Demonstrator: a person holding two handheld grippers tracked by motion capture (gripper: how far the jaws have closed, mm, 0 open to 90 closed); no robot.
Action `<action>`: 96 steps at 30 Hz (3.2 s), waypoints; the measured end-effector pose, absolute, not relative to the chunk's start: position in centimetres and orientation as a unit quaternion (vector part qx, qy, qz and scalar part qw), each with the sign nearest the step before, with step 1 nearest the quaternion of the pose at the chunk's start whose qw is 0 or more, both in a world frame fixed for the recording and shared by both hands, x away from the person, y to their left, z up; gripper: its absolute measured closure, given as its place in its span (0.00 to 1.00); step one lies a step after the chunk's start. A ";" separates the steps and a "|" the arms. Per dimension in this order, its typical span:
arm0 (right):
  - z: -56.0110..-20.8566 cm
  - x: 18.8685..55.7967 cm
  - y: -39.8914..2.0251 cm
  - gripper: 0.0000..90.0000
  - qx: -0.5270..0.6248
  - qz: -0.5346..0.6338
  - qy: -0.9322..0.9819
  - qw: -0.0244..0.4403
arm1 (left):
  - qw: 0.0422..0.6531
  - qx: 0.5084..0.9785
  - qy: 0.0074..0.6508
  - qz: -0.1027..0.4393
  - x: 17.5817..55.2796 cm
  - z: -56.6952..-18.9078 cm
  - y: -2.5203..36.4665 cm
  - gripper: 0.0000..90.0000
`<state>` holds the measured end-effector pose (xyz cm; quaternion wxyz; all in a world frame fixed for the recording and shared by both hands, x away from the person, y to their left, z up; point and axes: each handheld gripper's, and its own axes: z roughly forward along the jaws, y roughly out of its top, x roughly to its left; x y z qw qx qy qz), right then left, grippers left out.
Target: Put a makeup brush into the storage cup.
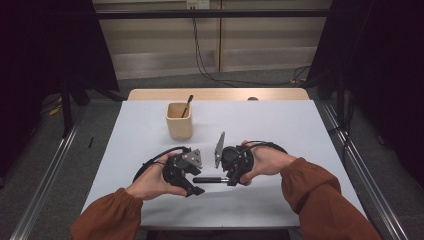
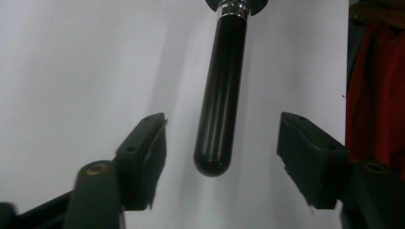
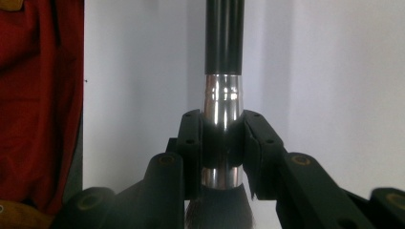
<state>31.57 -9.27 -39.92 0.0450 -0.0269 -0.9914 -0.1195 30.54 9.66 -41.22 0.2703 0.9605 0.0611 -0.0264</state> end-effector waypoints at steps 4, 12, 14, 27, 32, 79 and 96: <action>-40.1 31.7 -8.9 0.79 -0.027 -0.125 -0.991 0.049 | 0.272 0.959 0.069 -0.035 30.7 -41.4 9.4 0.52; -40.2 31.6 -8.8 0.79 -0.020 -0.130 -0.990 0.048 | 0.277 0.957 0.073 -0.037 31.1 -41.6 9.4 0.67; -40.3 31.5 -8.7 0.79 -0.015 -0.131 -0.990 0.046 | 0.277 0.958 0.072 -0.033 31.0 -41.8 9.3 0.69; -40.6 31.3 -9.0 0.79 -0.007 -0.135 -0.990 0.039 | 0.274 0.960 0.050 -0.042 30.7 -42.0 9.0 0.82; -40.6 31.2 -9.3 0.79 0.002 -0.140 -0.990 0.036 | 0.275 0.959 0.048 -0.054 30.6 -42.0 8.9 0.83; -40.2 31.2 -15.3 0.09 -0.138 -0.275 -0.951 -0.008 | 0.343 0.928 0.143 -0.036 30.3 -42.8 14.1 0.83; -41.6 30.0 -18.7 0.04 -0.201 -0.335 -0.920 -0.021 | 0.387 0.906 0.170 -0.020 30.3 -43.4 15.6 0.83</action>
